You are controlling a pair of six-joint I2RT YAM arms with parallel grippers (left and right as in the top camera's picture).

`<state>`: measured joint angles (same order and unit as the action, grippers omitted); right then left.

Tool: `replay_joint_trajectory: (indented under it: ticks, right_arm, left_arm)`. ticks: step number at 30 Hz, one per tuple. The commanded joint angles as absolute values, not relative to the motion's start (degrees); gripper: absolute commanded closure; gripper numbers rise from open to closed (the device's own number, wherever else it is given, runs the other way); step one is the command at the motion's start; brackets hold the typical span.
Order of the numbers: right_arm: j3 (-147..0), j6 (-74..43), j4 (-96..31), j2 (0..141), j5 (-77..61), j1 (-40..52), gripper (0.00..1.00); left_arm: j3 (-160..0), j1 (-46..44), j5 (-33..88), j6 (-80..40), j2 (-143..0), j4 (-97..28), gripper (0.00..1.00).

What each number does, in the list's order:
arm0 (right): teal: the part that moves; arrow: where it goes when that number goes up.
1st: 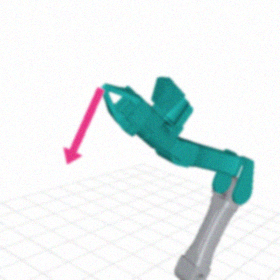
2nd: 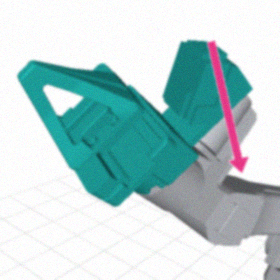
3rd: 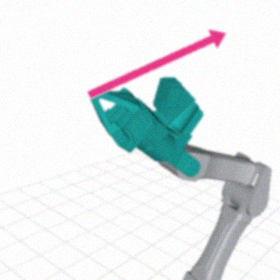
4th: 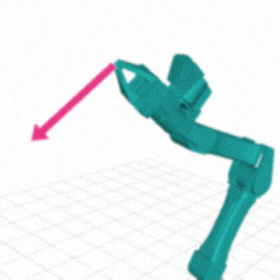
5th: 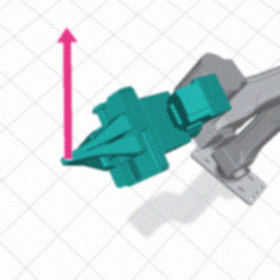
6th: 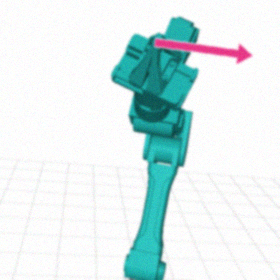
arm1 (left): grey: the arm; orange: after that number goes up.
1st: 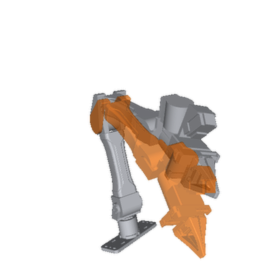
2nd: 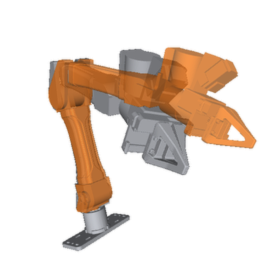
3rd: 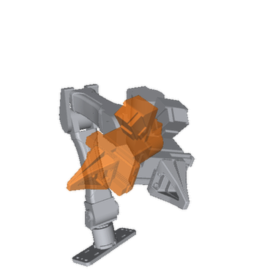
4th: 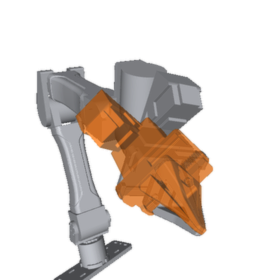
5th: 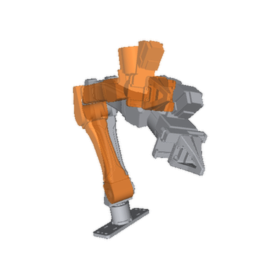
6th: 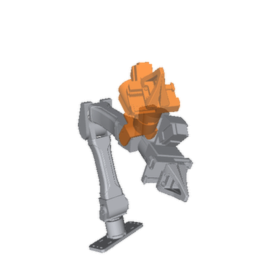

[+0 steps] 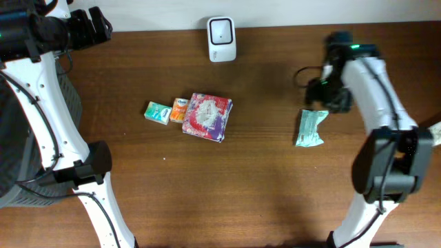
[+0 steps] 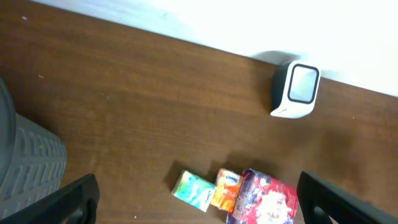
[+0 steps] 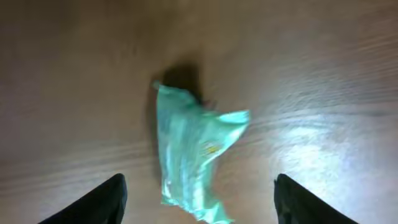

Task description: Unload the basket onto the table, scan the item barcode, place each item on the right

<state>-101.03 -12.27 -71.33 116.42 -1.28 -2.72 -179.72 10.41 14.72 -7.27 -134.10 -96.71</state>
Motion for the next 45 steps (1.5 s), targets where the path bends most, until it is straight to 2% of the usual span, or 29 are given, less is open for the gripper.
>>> replay_joint_trajectory:
  ticks: [1,3,6,7,9,11,13,14,16,19,22,24,26,29,30,33,34,36,38,42,43,45]
  right_arm:
    - [-100.6,-0.6,-72.5,116.1,-21.6,-12.5,0.22]
    - [-96.4,5.7,-71.3,117.2,-29.8,-16.9,0.13]
    - [-87.5,7.5,-64.1,118.5,-35.5,-18.0,0.13]
    - [-82.8,7.5,-59.4,118.5,-37.7,-18.0,0.21]
    - [-77.6,7.5,-53.7,118.5,-42.0,-17.3,0.29]
    - [-76.1,7.5,-52.4,118.5,-41.6,-15.8,0.51]
    - [-76.7,6.5,-52.3,118.4,-41.4,-14.5,0.89]
    - [-78.3,5.1,-53.5,118.3,-40.9,-13.8,0.96]
    - [-84.6,1.1,-59.2,118.2,-31.5,-11.6,0.96]
    - [-91.7,-10.3,-64.4,117.4,-4.0,-1.7,0.96]
    - [-89.6,-26.9,-65.2,117.5,22.8,10.2,0.96]
    - [-87.2,-32.4,-65.1,118.5,31.4,17.1,0.96]
    - [-85.6,-32.7,-64.1,120.8,30.9,21.5,0.96]
    - [-85.8,-32.6,-62.2,122.2,19.9,26.5,0.69]
    - [-87.1,-32.4,-61.5,122.2,15.1,28.7,0.46]
    - [-92.7,-31.8,-63.4,122.2,11.2,31.6,0.46]
    - [-96.5,-31.8,-65.8,122.2,11.1,31.9,0.49]
    - [-100.1,-31.7,-68.6,122.2,11.8,31.7,0.96]
    - [-100.2,-31.8,-69.9,122.2,18.7,31.5,0.96]
    - [-100.2,-27.2,-70.8,122.2,18.1,29.9,0.96]
    - [-100.2,-27.2,-70.8,122.2,17.0,29.4,0.96]
    - [-100.2,-20.7,-68.4,122.2,4.0,25.8,0.96]
  left_arm:
    - [-179.6,10.3,14.7,-6.6,-134.2,-96.7,0.01]
    - [-179.6,10.3,14.7,-6.6,-134.2,-96.7,0.01]
    - [-179.6,10.3,14.7,-6.6,-134.2,-96.7,0.01]
    - [-179.6,10.3,14.7,-6.6,-134.2,-96.7,0.01]
    - [-179.6,10.3,14.7,-6.6,-134.2,-96.7,0.01]
    - [-179.6,10.3,14.7,-6.6,-134.2,-96.7,0.01]
    - [-179.6,10.3,14.7,-6.6,-134.2,-96.7,0.01]
    - [-179.6,10.3,14.7,-6.6,-134.2,-96.7,0.01]
    - [-179.6,10.3,14.7,-6.6,-134.2,-96.7,0.01]
    - [-179.6,10.3,14.7,-6.6,-134.2,-96.7,0.01]
    - [-179.6,10.3,14.7,-6.6,-134.2,-96.7,0.01]
    - [-179.6,10.3,14.7,-6.6,-134.2,-96.7,0.01]
    - [-179.6,10.3,14.7,-6.6,-134.2,-96.7,0.01]
    - [-179.6,10.3,14.7,-6.6,-134.2,-96.7,0.01]
    - [-179.6,10.3,14.7,-6.6,-134.2,-96.7,0.01]
    - [-179.6,10.3,14.7,-6.6,-134.2,-96.7,0.01]
    - [-179.6,10.3,14.7,-6.6,-134.2,-96.7,0.01]
    - [-179.6,10.3,14.7,-6.6,-134.2,-96.7,0.01]
    - [-179.6,10.3,14.7,-6.6,-134.2,-96.7,0.01]
    - [-179.6,10.3,14.7,-6.6,-134.2,-96.7,0.01]
    - [-179.6,10.3,14.7,-6.6,-134.2,-96.7,0.01]
    - [-179.6,10.3,14.7,-6.6,-134.2,-96.7,0.01]
